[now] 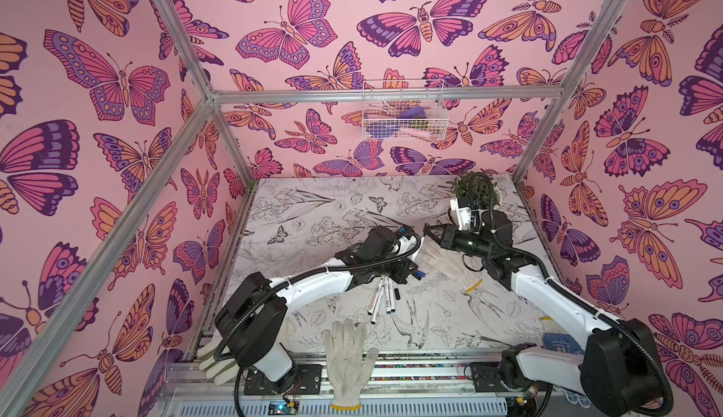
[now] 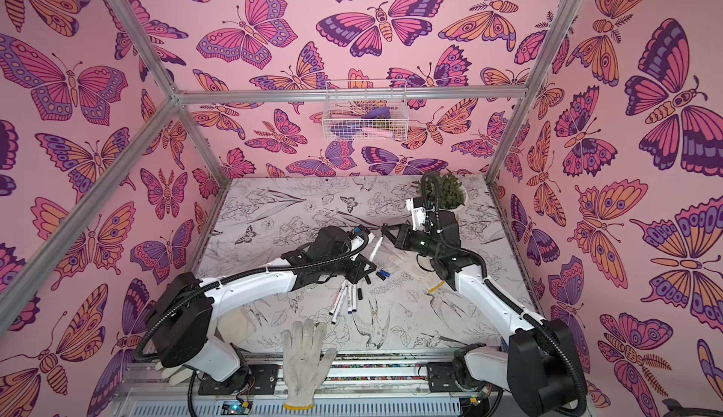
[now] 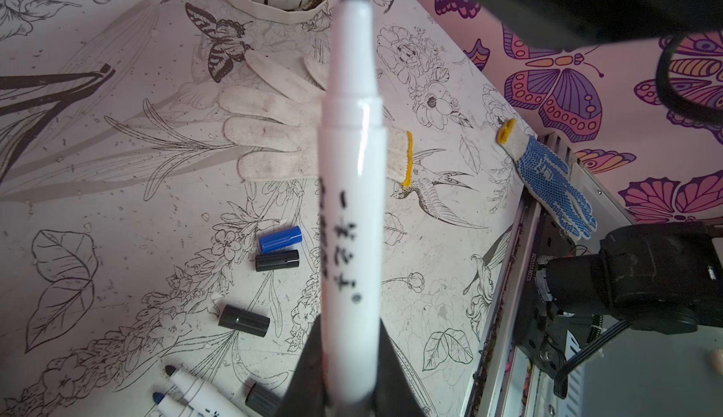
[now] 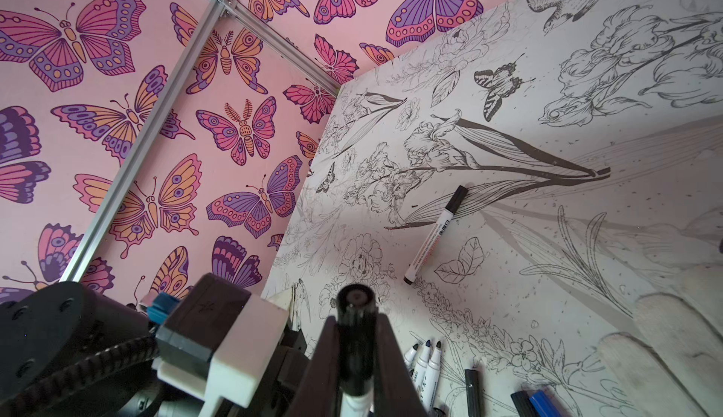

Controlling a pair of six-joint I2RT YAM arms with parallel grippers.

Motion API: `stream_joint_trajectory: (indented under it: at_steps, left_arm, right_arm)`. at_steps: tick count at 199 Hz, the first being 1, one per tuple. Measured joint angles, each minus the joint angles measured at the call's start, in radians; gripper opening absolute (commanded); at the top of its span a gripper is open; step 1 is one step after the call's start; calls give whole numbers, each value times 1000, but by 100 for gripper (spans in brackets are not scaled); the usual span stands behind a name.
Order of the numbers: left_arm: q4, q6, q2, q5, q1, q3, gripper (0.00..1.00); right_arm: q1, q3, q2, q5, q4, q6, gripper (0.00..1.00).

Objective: Insert pens into pen caps
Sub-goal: Put on the pen cap to the pen.

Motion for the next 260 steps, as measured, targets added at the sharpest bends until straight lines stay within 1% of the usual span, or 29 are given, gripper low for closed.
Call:
stream_joint_trajectory:
  at_steps: [64, 167, 198, 260]
  left_arm:
    - [5, 7, 0, 5, -5, 0, 0]
    - [2, 11, 0, 6, -5, 23, 0]
    - [21, 2, 21, -1, -3, 42, 0]
    - [133, -67, 73, 57, 14, 93, 0]
  right_arm:
    - [0, 2, 0, 28, -16, -7, 0]
    - [0, 2, 0, -9, 9, 2, 0]
    - [0, 2, -3, -8, 15, 10, 0]
    - [-8, 2, -50, 76, 45, 22, 0]
